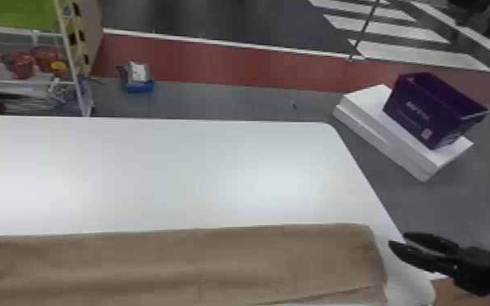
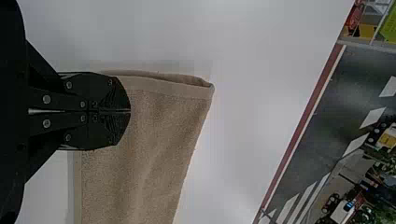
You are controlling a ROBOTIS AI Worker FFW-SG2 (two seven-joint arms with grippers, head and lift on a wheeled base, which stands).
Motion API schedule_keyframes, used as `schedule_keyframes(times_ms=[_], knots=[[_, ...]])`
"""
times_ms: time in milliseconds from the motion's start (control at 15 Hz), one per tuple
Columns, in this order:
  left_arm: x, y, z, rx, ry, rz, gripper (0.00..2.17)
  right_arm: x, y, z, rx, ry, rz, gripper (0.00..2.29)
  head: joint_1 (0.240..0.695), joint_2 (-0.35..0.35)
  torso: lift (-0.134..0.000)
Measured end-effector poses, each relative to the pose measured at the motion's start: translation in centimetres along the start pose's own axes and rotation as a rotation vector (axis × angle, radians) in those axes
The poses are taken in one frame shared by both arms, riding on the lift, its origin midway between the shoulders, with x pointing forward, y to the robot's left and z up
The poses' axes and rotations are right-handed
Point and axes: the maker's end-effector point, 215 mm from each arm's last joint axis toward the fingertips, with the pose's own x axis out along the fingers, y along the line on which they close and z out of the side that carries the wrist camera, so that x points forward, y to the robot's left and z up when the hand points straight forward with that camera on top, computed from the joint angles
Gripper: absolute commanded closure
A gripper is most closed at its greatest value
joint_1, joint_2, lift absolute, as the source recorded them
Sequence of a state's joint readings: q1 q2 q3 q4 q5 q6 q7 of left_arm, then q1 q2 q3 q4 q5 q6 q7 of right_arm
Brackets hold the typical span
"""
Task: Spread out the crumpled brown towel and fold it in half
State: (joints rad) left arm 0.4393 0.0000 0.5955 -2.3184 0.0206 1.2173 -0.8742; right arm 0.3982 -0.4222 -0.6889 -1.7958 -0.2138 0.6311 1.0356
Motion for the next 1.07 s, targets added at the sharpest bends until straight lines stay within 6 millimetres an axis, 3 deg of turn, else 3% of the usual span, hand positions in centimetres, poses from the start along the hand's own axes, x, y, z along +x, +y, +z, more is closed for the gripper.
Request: schedule_keyframes(times_ms=[267, 467, 600, 800, 1067], knots=[[-0.5, 0.1, -0.3, -0.004, 0.002, -0.003, 2.05, 1.7, 1.5, -2.6, -0.01, 0.074, 0.033, 0.42, 0.695, -0.218, -0.123], [-0.6, 0.1, -0.7, -0.005, 0.007, -0.004, 2.05, 2.0, 2.7, -3.9, -0.006, 0.106, 0.065, 0.59, 0.695, -0.199, -0.123], [-0.6, 0.1, -0.7, -0.003, 0.007, -0.003, 2.05, 1.6, 3.2, -4.1, 0.003, 0.117, 0.081, 0.65, 0.695, -0.193, -0.123], [-0.6, 0.1, -0.6, -0.001, 0.008, -0.003, 2.05, 1.1, 3.5, -4.3, 0.022, 0.139, 0.094, 1.0, 0.695, -0.194, -0.123], [-0.6, 0.2, -0.6, -0.001, 0.009, 0.0, 2.05, 1.0, 4.1, -3.5, 0.046, 0.144, 0.119, 1.05, 0.695, -0.187, -0.123]])
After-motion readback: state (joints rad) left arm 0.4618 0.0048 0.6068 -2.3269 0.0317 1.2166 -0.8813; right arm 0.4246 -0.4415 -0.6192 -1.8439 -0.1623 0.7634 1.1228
